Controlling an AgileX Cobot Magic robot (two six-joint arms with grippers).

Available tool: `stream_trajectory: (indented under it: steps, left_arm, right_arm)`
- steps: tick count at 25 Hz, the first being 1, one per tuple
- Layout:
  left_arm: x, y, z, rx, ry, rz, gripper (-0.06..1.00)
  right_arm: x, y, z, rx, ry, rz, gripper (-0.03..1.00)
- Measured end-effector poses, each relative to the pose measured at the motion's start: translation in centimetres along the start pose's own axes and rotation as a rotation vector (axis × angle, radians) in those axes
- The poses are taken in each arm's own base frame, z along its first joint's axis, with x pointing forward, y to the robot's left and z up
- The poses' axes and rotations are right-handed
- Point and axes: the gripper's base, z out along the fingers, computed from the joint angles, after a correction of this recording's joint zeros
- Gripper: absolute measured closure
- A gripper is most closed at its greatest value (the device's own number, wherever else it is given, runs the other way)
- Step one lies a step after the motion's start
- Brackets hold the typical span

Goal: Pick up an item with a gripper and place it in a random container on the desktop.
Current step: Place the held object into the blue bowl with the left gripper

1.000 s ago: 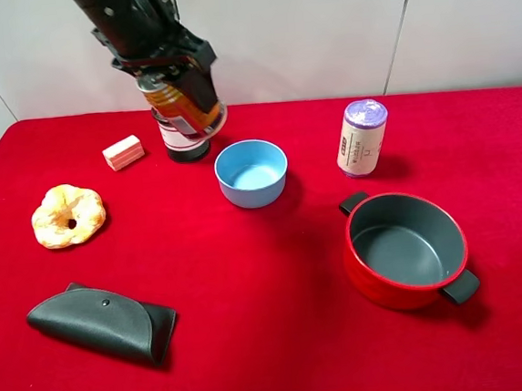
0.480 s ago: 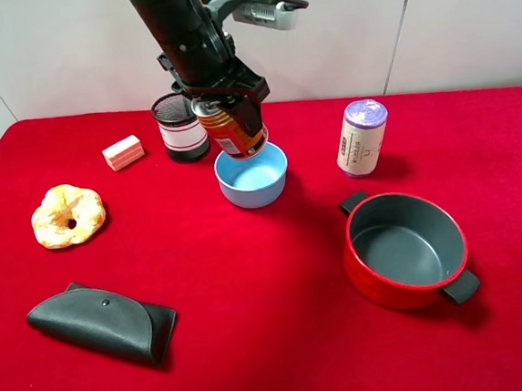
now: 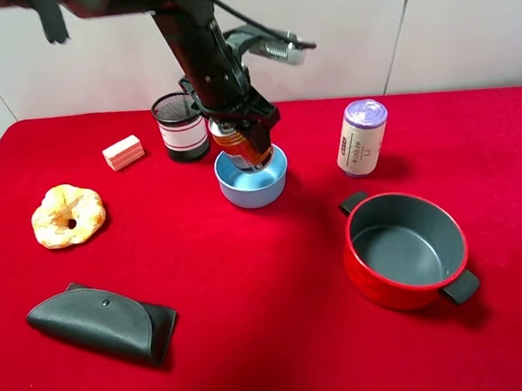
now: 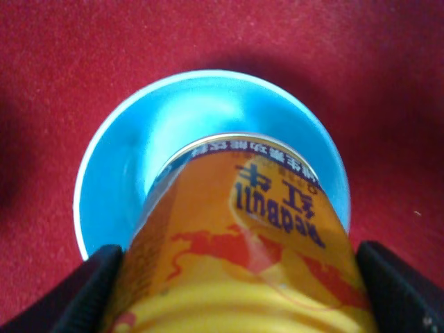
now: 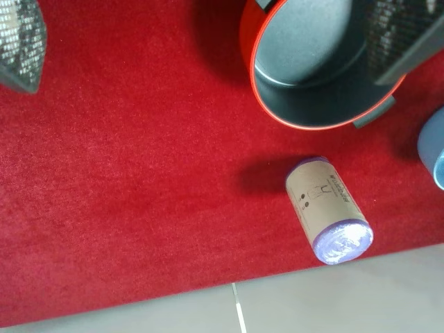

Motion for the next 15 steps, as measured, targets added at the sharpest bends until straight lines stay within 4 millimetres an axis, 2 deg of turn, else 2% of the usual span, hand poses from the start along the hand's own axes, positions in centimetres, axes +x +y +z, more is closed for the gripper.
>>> stream_trajectory:
  steps: [6,15]
  left_arm:
    - [-0.1,0.3,2.3,-0.007,-0.004,-0.003,0.29]
    - [-0.4,0.5,2.7,-0.016,-0.035,0.002,0.29]
  right_arm:
    - [0.0,0.0,0.0,0.0,0.0,0.0,0.28]
    - [0.0,0.0,0.0,0.0,0.0,0.0,0.28]
